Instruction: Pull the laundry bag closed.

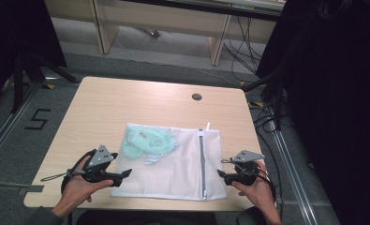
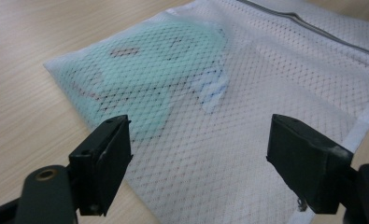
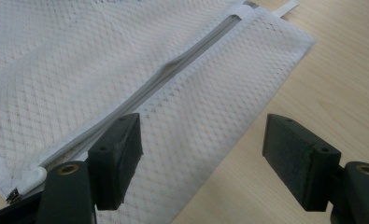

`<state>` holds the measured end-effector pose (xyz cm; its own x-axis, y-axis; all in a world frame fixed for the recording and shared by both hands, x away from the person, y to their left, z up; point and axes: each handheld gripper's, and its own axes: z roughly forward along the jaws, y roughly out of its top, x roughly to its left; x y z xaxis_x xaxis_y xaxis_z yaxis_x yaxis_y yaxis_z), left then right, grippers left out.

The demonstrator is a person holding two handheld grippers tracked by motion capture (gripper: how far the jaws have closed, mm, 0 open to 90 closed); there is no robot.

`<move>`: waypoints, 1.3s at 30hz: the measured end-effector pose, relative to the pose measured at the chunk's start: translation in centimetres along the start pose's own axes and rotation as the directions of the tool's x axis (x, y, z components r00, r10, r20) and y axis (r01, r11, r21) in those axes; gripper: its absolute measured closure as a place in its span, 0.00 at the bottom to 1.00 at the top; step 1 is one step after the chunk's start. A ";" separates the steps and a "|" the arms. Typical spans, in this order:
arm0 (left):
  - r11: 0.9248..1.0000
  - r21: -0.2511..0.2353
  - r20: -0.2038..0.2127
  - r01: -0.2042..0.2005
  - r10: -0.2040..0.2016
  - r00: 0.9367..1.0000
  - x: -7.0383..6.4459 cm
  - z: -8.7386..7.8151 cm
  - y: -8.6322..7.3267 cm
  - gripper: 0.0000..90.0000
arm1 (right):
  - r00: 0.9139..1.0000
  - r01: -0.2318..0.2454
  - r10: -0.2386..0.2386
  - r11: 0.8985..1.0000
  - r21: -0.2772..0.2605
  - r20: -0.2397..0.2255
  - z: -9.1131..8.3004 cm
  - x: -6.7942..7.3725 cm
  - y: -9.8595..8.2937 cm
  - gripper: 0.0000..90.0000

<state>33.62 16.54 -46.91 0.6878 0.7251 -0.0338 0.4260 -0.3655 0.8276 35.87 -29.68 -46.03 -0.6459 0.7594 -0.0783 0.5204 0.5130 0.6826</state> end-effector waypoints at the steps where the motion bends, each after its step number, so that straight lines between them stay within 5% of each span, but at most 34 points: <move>1: 1.000 0.012 -0.007 -0.021 0.021 1.000 0.0 -0.1 0.0 0.24 | 1.000 0.014 -0.014 1.000 -0.002 0.003 0.0 0.0 0.0 0.33; 18: 1.000 -0.003 0.021 -0.013 0.013 1.000 -0.6 0.8 0.3 0.23 | 0.996 0.072 -0.071 0.997 0.019 -0.062 0.5 0.7 0.1 0.33; 20: 0.997 0.015 0.034 -0.071 0.070 0.997 -1.0 1.7 0.4 0.23 | 0.993 0.094 -0.093 0.996 0.004 -0.078 0.7 0.9 0.0 0.33; 23: 0.995 0.031 0.049 -0.090 0.088 0.995 -1.3 2.3 0.4 0.23 | 0.992 0.086 -0.086 0.996 0.002 -0.092 0.8 1.3 0.0 0.33; 26: 0.997 0.025 0.069 -0.070 0.068 0.995 -1.8 2.8 0.7 0.23 | 0.985 0.124 -0.123 0.992 0.004 -0.118 0.8 1.4 0.1 0.34; 35: 0.988 0.019 0.136 -0.155 0.151 0.979 -4.2 4.6 1.6 0.24 | 0.969 0.151 -0.147 0.989 0.003 -0.196 1.1 2.2 0.1 0.31; 39: 0.983 0.026 0.154 -0.182 0.176 0.972 -4.9 5.6 1.7 0.24 | 0.954 0.202 -0.197 0.979 -0.001 -0.226 1.1 2.5 0.3 0.36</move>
<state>34.27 9.16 -48.48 0.8343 0.5507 0.0267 0.3088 -0.5069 0.8048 35.04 -27.15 -46.79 -0.8452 0.5325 -0.0449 0.3783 0.6555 0.6537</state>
